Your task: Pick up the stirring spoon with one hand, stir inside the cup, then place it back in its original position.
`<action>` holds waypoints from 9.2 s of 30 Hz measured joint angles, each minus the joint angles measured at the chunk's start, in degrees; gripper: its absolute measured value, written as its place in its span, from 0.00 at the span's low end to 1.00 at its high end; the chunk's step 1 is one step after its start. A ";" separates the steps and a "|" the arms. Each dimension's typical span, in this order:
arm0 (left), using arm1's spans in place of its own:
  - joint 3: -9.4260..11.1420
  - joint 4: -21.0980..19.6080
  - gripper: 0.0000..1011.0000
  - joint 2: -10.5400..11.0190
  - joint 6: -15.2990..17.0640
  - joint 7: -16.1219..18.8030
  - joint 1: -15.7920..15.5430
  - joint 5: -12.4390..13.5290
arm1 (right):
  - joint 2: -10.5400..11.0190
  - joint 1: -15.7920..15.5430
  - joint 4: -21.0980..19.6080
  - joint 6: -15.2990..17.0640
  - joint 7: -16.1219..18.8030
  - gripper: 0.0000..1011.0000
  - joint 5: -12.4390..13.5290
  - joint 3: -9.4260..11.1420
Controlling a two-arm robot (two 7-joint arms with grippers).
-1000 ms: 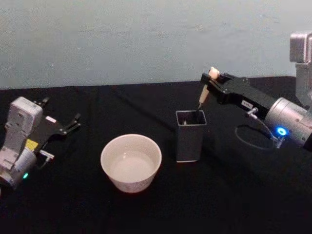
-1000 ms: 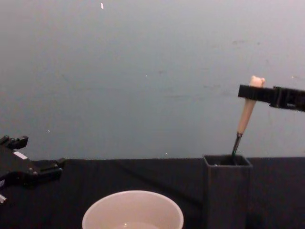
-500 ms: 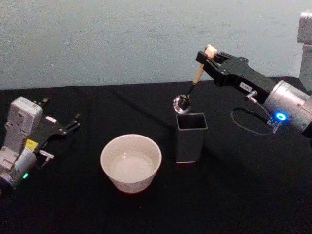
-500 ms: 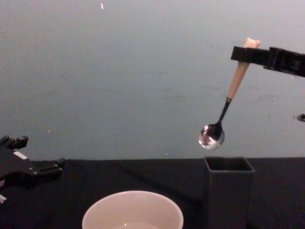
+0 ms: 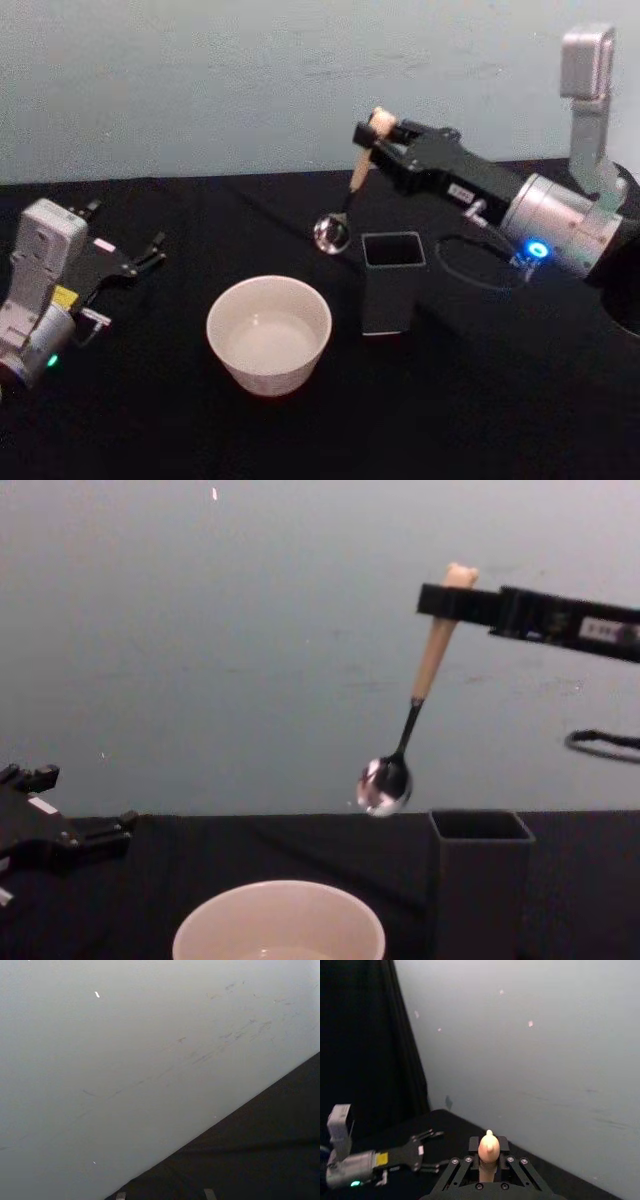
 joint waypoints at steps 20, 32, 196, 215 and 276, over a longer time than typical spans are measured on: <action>0.00 0.00 0.99 0.00 0.00 0.00 0.00 0.00 | -0.53 1.73 4.29 -3.49 5.60 0.21 -6.82 -7.08; 0.00 0.00 0.99 0.00 0.00 0.00 -0.01 0.00 | -1.13 2.29 6.27 -5.95 8.22 0.21 -11.88 -9.50; 0.00 0.00 0.99 0.00 0.00 0.00 0.00 0.00 | -7.46 4.30 8.33 -2.03 5.47 0.21 -23.95 -14.40; 0.00 0.00 0.99 0.00 0.00 0.00 -0.01 0.00 | -7.78 5.26 11.12 -0.96 4.49 0.21 -25.94 -10.53; 0.00 0.00 0.99 0.00 0.00 0.00 0.00 0.00 | -6.54 4.29 5.65 3.62 4.94 0.21 -20.76 -10.22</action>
